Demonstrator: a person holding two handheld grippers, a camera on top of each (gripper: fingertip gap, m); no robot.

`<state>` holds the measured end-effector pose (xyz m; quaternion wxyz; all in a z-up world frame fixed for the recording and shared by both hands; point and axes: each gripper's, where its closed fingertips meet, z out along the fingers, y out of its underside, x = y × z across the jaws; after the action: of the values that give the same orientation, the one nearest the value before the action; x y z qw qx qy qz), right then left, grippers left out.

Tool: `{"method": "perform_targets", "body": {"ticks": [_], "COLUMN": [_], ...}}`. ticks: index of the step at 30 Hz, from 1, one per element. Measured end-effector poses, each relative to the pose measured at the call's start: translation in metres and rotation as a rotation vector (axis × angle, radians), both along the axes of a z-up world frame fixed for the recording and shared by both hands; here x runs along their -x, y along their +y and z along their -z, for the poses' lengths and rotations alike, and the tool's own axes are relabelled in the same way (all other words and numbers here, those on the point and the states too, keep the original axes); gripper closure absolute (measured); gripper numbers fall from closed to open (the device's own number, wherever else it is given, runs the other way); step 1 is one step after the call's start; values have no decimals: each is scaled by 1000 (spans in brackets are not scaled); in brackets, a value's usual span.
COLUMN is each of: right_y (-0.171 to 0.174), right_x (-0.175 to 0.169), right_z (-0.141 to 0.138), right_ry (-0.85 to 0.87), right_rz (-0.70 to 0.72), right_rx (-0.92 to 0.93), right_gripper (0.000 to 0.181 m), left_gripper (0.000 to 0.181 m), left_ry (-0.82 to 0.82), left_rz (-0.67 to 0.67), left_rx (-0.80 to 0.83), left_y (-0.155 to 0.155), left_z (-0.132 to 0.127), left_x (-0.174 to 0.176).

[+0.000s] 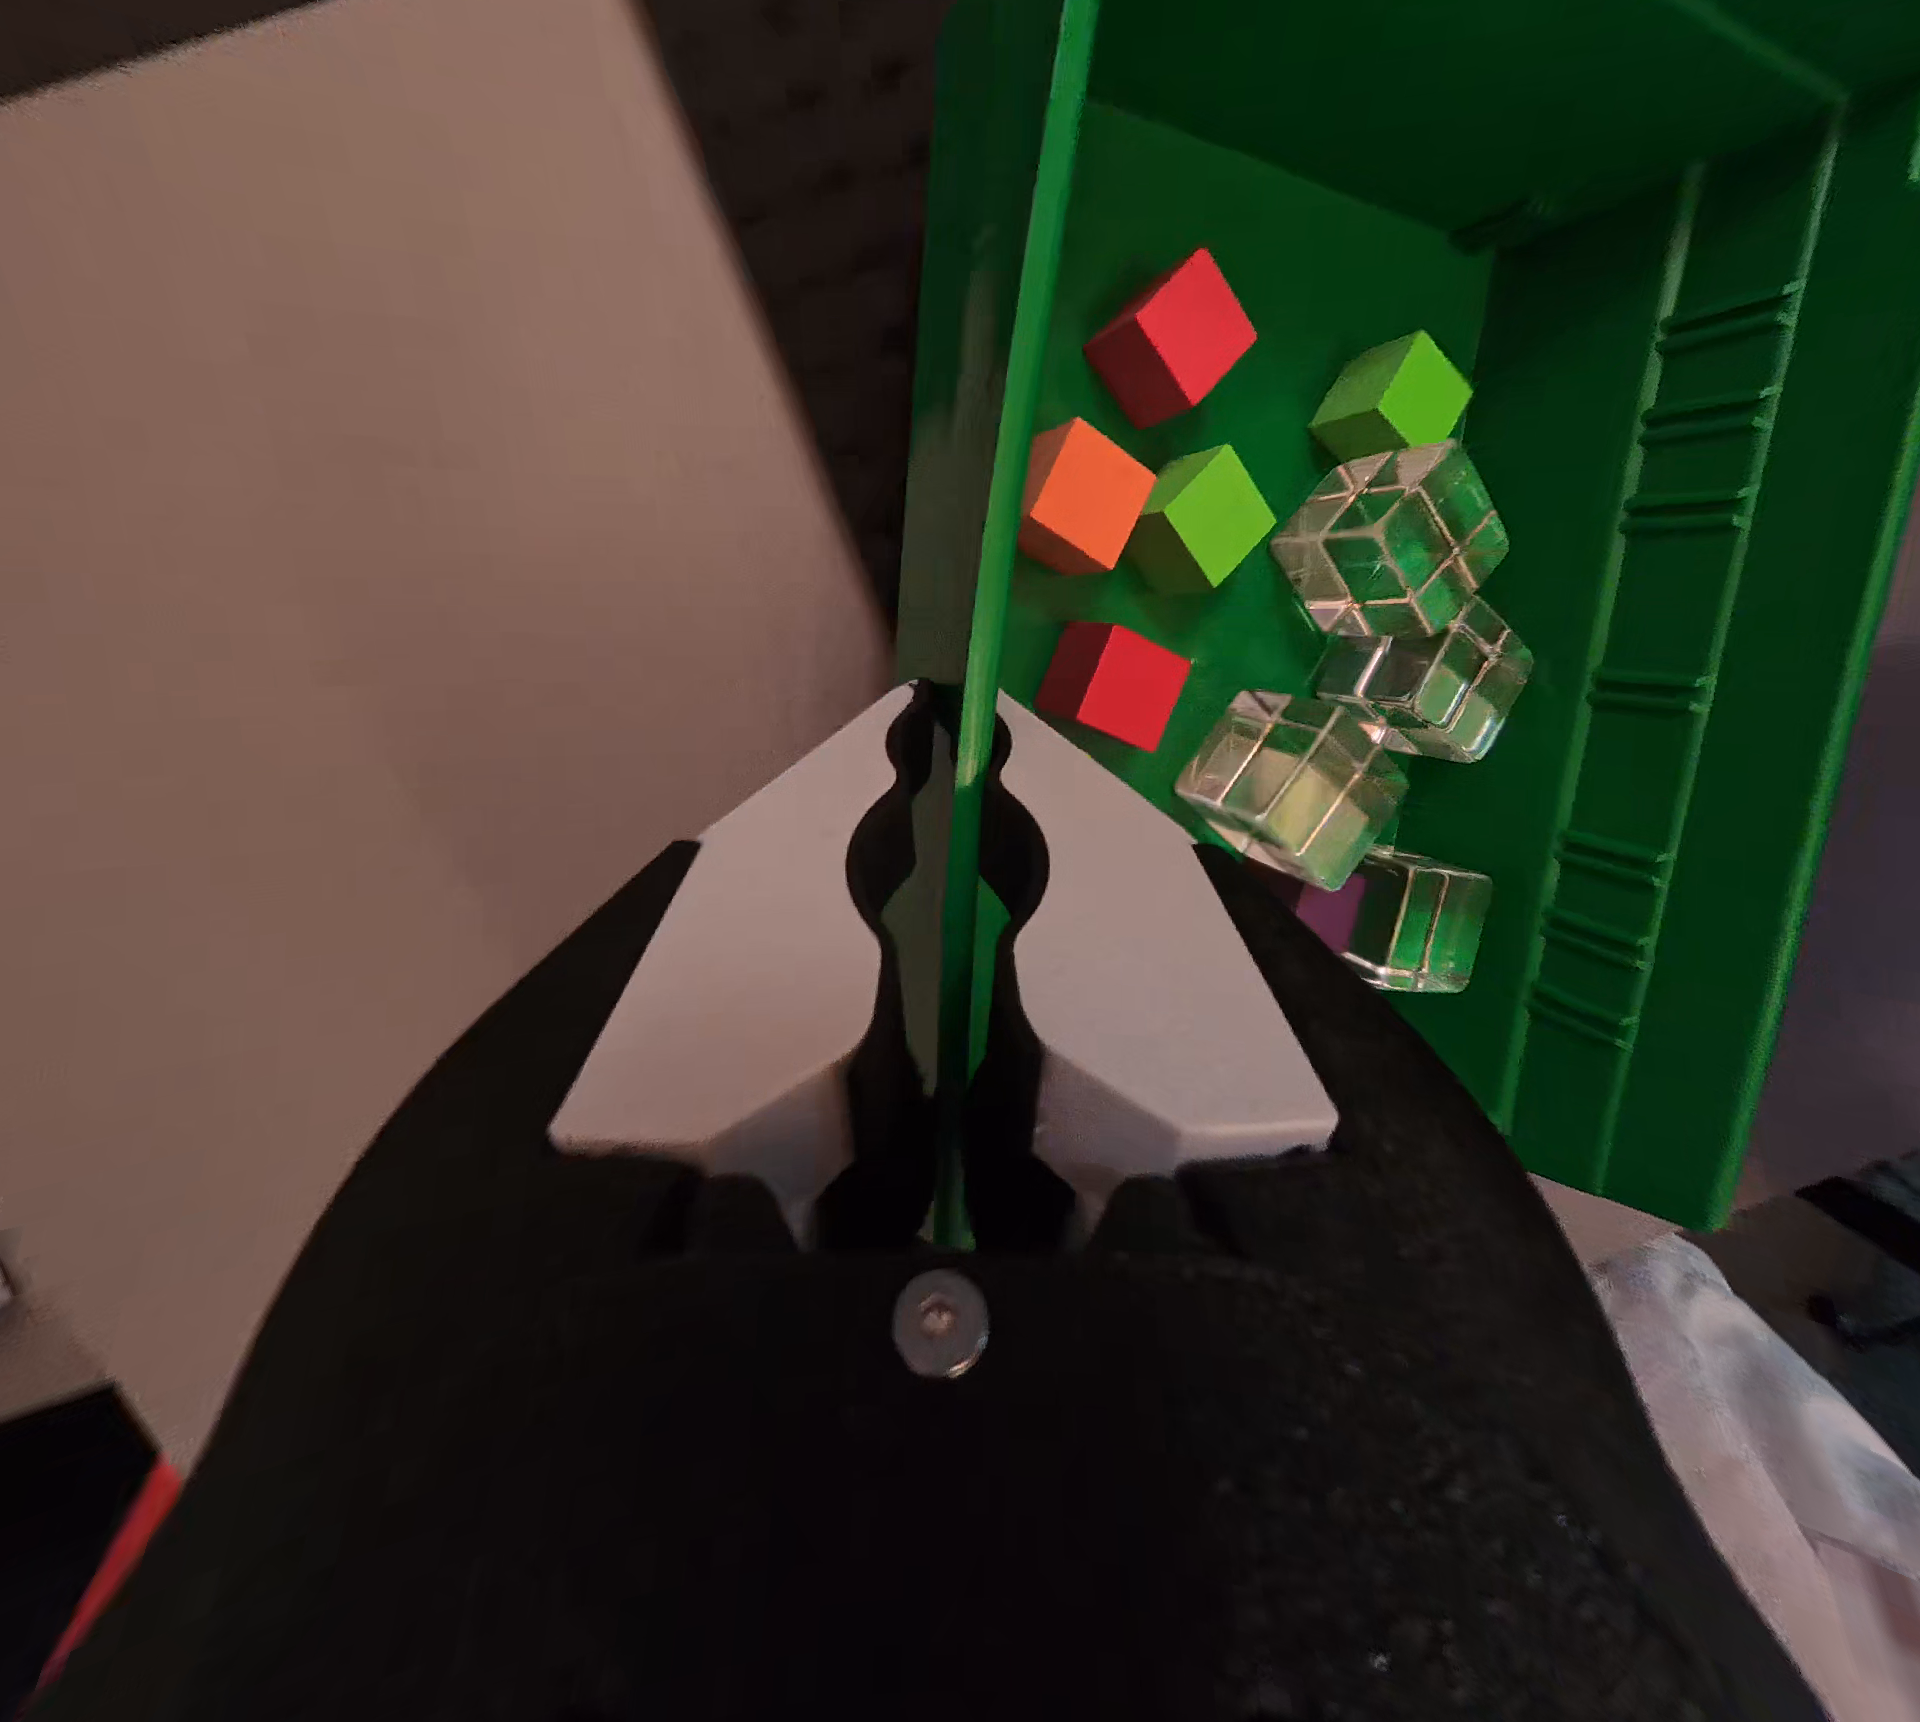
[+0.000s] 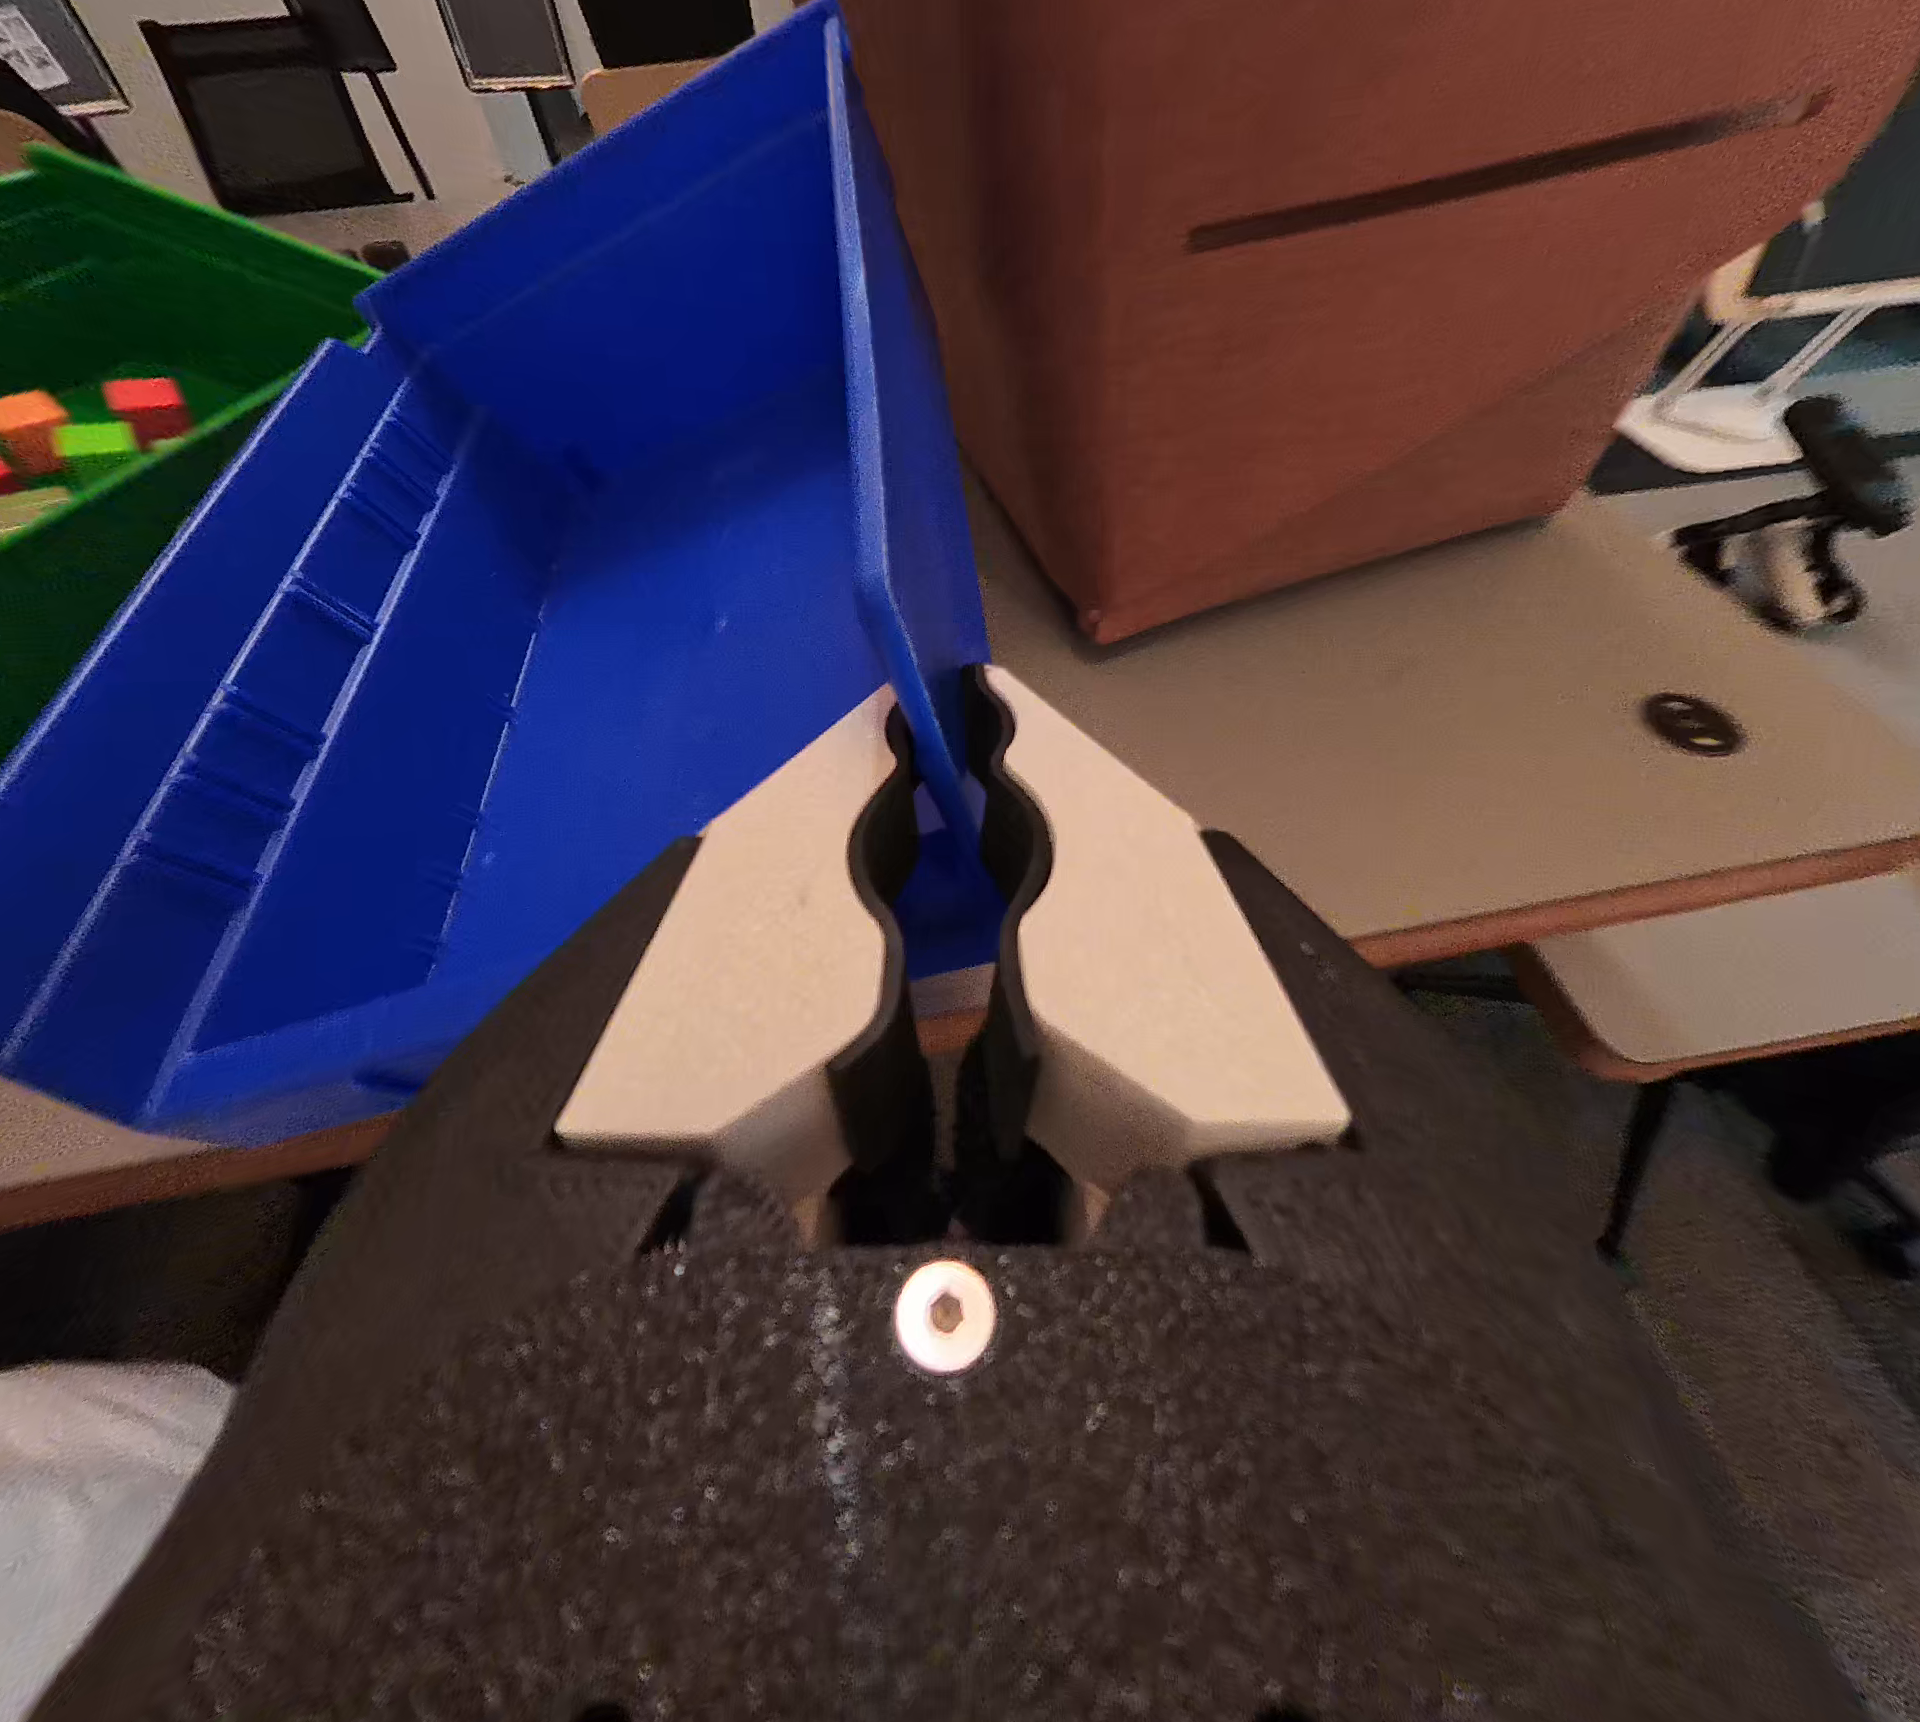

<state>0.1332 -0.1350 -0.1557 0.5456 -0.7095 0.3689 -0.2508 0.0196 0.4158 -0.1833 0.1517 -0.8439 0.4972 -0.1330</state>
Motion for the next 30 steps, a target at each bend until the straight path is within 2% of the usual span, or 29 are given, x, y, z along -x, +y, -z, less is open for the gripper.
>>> {"method": "perform_targets", "body": {"ticks": [5,7,10,14,16,21,24,28,30], "right_y": [65,88,115,148,163,187,190,189,184], "right_x": [-31,-43,-58,-65,-62,-58,-63,-67,-70], "right_z": [35,43,52,75,84,94,100,99,93], "right_ry": [59,102,123,222,275,279,308,302,270], "right_rz": [-44,-69,-104,-162,-176,-218,-233,-245,-224], "right_rx": [21,-26,-15,1,-4,72,64,58,64], "right_gripper": [176,176,177,178,178,178,178,178,165], "left_gripper": [175,175,174,174,174,175,175,175,173], "left_ry": [-72,-90,-98,-93,-128,-151,-184,-177,-181], "left_rz": [-177,-230,-311,-397,-431,-440,-439,-392,-365], "left_rx": [56,68,83,107,146,175,216,189,176], "left_y": [52,67,86,105,112,125,131,138,138], "left_z": [-7,-6,5,28,38,54,63,63,62], "left_x": [102,138,186,231,241,248,244,237,234]}}
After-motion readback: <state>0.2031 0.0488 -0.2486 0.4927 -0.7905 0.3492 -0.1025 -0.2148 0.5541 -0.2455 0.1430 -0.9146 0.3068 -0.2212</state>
